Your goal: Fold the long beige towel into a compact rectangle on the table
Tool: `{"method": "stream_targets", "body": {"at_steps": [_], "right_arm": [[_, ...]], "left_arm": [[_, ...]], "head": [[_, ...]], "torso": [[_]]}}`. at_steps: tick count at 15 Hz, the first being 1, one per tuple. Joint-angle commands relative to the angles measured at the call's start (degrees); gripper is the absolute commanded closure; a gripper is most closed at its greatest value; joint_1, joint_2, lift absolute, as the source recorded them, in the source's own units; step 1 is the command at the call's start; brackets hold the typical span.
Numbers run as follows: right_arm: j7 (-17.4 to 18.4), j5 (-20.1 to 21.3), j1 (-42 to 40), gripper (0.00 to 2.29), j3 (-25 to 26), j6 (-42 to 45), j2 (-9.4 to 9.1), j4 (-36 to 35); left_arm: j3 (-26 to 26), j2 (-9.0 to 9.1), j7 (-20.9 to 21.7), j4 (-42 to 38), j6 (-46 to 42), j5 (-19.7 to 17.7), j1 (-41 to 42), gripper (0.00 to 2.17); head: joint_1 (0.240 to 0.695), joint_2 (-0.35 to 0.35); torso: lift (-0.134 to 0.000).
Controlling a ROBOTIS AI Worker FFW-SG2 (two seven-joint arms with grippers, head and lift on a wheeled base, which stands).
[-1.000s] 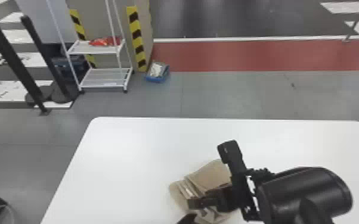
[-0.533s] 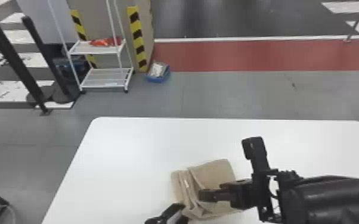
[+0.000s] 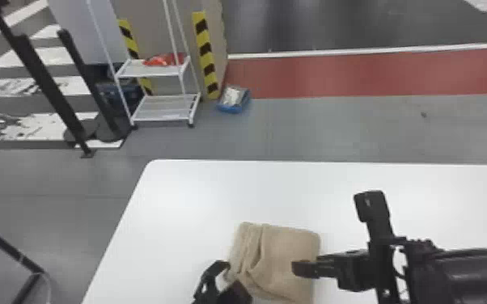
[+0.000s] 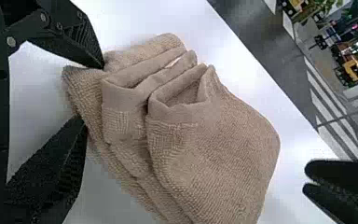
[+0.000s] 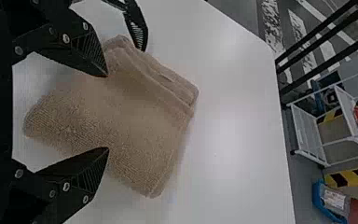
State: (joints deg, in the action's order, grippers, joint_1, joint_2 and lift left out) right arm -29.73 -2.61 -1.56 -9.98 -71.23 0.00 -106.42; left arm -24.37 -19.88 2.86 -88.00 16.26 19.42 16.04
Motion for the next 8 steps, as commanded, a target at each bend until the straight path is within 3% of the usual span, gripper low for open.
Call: {"method": "stream_targets", "body": {"at_steps": [1, 5, 8], "right_arm": [[0.4, 0.9, 0.0, 0.41, -1.6, 0.8, -0.05, 0.3], [0.8, 0.7, -0.3, 0.41, -1.8, 1.5, -0.05, 0.4], [3.1, 0.6, 0.1, 0.41, -3.7, 3.8, -0.05, 2.1]], "left_arm": [[0.2, -0.07, 0.2, -0.9, 2.3, 0.6, 0.5, 0.03], [0.2, -0.16, 0.4, -3.0, 2.9, 1.0, 2.2, 0.03], [0.5, -0.16, -0.1, -5.0, 3.9, 1.1, 3.1, 0.03]], "head": [[0.695, 0.192], [0.695, 0.217], [0.695, 0.214]], "torso": [[0.000], [0.000], [0.000]]}}
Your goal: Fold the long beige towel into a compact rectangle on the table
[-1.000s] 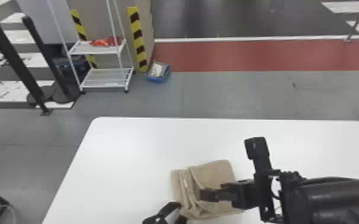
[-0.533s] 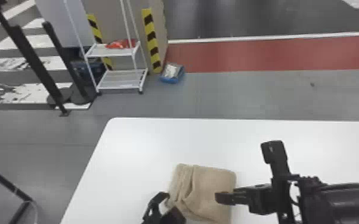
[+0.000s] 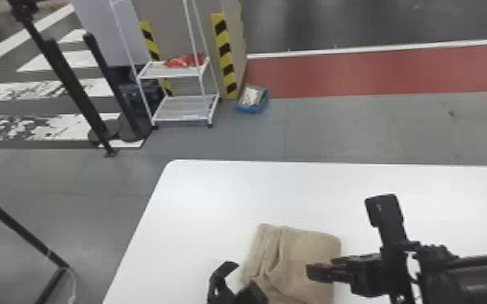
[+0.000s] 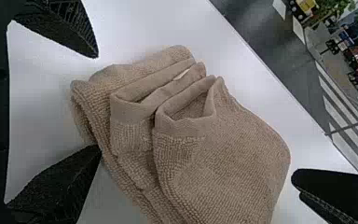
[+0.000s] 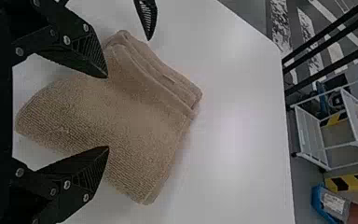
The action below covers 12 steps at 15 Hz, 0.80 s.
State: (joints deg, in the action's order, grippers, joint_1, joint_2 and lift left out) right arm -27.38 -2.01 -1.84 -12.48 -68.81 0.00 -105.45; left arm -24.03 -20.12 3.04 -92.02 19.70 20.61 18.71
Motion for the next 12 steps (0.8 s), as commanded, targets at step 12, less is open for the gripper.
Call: {"method": "stream_targets", "body": {"at_steps": [12], "right_arm": [[2.4, -0.9, 0.4, 0.41, -7.6, -5.2, -0.05, 0.0]], "left_arm": [[9.1, 0.09, -0.6, -12.7, 2.4, -7.0, 7.0, 0.03]], "head": [[0.695, 0.319]], "torso": [[0.000]]}}
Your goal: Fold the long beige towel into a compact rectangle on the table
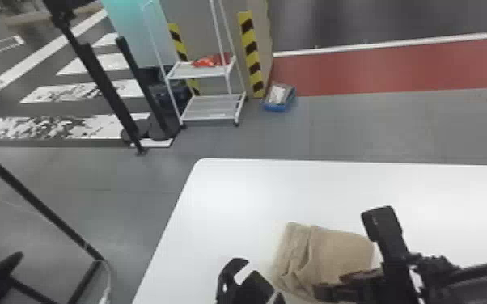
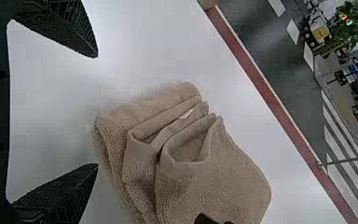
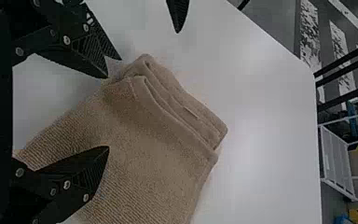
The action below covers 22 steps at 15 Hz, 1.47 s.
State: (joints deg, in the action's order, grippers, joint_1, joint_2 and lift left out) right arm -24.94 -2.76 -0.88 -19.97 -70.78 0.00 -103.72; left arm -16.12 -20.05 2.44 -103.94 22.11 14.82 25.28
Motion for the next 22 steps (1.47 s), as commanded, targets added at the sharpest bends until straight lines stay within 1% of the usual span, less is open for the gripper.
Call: {"method": "stream_targets", "body": {"at_steps": [1, 3, 4, 7, 9, 11, 13, 15, 17, 18, 20, 22], "right_arm": [[-0.1, -0.5, -0.9, 0.41, -0.2, -6.5, -0.05, -3.3], [-0.5, -0.7, -1.6, 0.41, -0.2, -12.7, -0.05, -5.8], [-0.6, -0.6, -1.5, 0.41, -0.2, -15.0, -0.05, -5.9], [-0.4, 0.3, -1.0, 0.41, -0.5, -17.3, -0.05, -5.4], [0.0, 1.3, 0.8, 0.41, -1.4, -16.4, -0.05, -2.3], [1.0, 1.5, 3.2, 0.41, -1.4, -11.8, -0.05, 2.8], [3.2, 2.2, 5.6, 0.41, -1.3, -5.5, -0.05, 8.0], [4.9, 2.8, 7.4, 0.41, -0.9, -2.5, -0.05, 10.0], [6.6, 3.7, 8.5, 0.41, 0.6, 0.3, -0.05, 10.7], [7.3, 3.8, 9.7, 0.41, 1.2, 1.0, -0.05, 11.7], [9.3, 3.7, 13.4, 0.41, 2.1, 4.9, -0.05, 16.8], [11.8, 3.4, 18.3, 0.41, 2.3, 12.8, -0.05, 25.1]], "left_arm": [[2.1, 0.01, 0.0, -1.0, 0.0, -2.2, 0.6, 0.03], [4.6, 0.18, 0.3, -1.4, 0.0, -3.9, 0.7, 0.03], [6.1, 0.36, 0.5, -1.5, 0.0, -5.0, 0.7, 0.03], [10.0, 0.80, 1.0, -2.0, -0.2, -8.2, 0.7, 0.03], [11.0, 1.15, 1.2, -1.9, -0.2, -8.8, 0.7, 0.03], [11.0, 1.15, 1.2, -1.7, -0.4, -8.8, 0.6, 0.03], [11.0, 1.15, 1.2, -1.5, -0.5, -8.9, 0.6, 0.03], [11.1, 1.15, 1.2, -1.5, -0.7, -9.0, 0.6, 0.04], [11.1, 1.15, 1.2, -1.4, -0.9, -9.0, 0.6, 0.04], [11.1, 1.24, 1.2, -1.5, -0.9, -9.0, 0.6, 0.04], [10.8, 1.59, 1.2, -1.6, -0.9, -8.9, 0.6, 0.04], [10.5, 1.77, 1.2, -1.7, -1.1, -8.9, 0.6, 0.05]], "head": [[0.695, 0.325], [0.695, 0.342], [0.695, 0.350], [0.695, 0.350], [0.695, 0.350], [0.695, 0.350], [0.695, 0.350], [0.695, 0.350], [0.695, 0.350], [0.695, 0.335], [0.695, 0.307], [0.695, 0.280]], "torso": [[0.000], [0.000], [0.000], [0.000], [0.000], [0.000], [0.000], [0.000], [0.000], [0.000], [0.000], [0.000]]}}
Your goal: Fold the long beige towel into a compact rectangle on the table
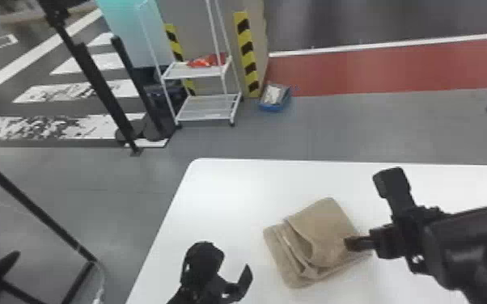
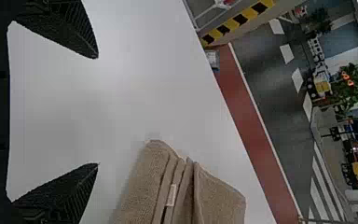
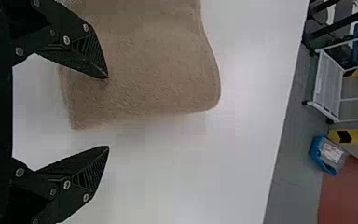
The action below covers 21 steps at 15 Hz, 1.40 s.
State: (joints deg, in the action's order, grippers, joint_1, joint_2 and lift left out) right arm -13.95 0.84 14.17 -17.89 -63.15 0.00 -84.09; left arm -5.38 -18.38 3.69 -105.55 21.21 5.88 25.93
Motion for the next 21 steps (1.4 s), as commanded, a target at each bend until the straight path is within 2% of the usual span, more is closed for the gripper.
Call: {"method": "stream_targets", "body": {"at_steps": [1, 3, 6, 8, 12, 13, 18, 21], "right_arm": [[1.8, -0.4, 5.3, 0.41, 0.6, 10.3, -0.05, 9.4], [2.9, -1.6, 6.9, 0.41, 1.5, 14.5, -0.05, 12.4], [2.2, -3.1, 7.1, 0.41, 1.0, 23.1, -0.05, 13.2], [1.7, -3.0, 9.7, 0.41, 0.8, 23.8, -0.05, 15.9], [0.9, -4.1, 17.6, 0.41, -2.2, 22.8, -0.05, 26.7], [0.1, -4.3, 17.6, 0.41, -2.9, 22.4, -0.05, 27.1], [-2.2, -6.3, 16.5, 0.41, -4.5, 14.1, -0.05, 26.4], [-2.2, -6.0, 8.4, 0.41, -4.1, 10.1, -0.05, 13.8]], "left_arm": [[-0.4, 0.10, 0.0, -0.1, 0.0, 0.0, 0.0, 0.05], [-0.4, 0.10, 0.0, 0.0, 0.0, 0.0, 0.0, 0.05], [-0.5, 0.10, -0.1, -0.2, 0.0, 0.1, 0.1, 0.05], [-0.6, 0.10, 0.0, -0.4, 0.0, 0.2, 0.4, 0.05], [-0.2, 0.10, -0.1, -1.3, -0.3, 0.5, 1.7, 0.05], [-0.2, 0.10, -0.2, -1.6, -0.5, 0.5, 2.0, 0.05], [-0.5, 0.10, -0.2, -1.6, -0.9, 0.7, 2.5, 0.05], [-1.9, 0.36, -1.1, 2.3, -5.8, 0.8, 0.5, 0.06]], "head": [[0.695, 0.252], [0.695, 0.227], [0.695, 0.214], [0.695, 0.221], [0.695, 0.219], [0.695, 0.218], [0.695, 0.229], [0.695, 0.239]], "torso": [[0.000], [0.000], [0.000], [0.000], [0.000], [0.000], [0.000], [0.000]]}}
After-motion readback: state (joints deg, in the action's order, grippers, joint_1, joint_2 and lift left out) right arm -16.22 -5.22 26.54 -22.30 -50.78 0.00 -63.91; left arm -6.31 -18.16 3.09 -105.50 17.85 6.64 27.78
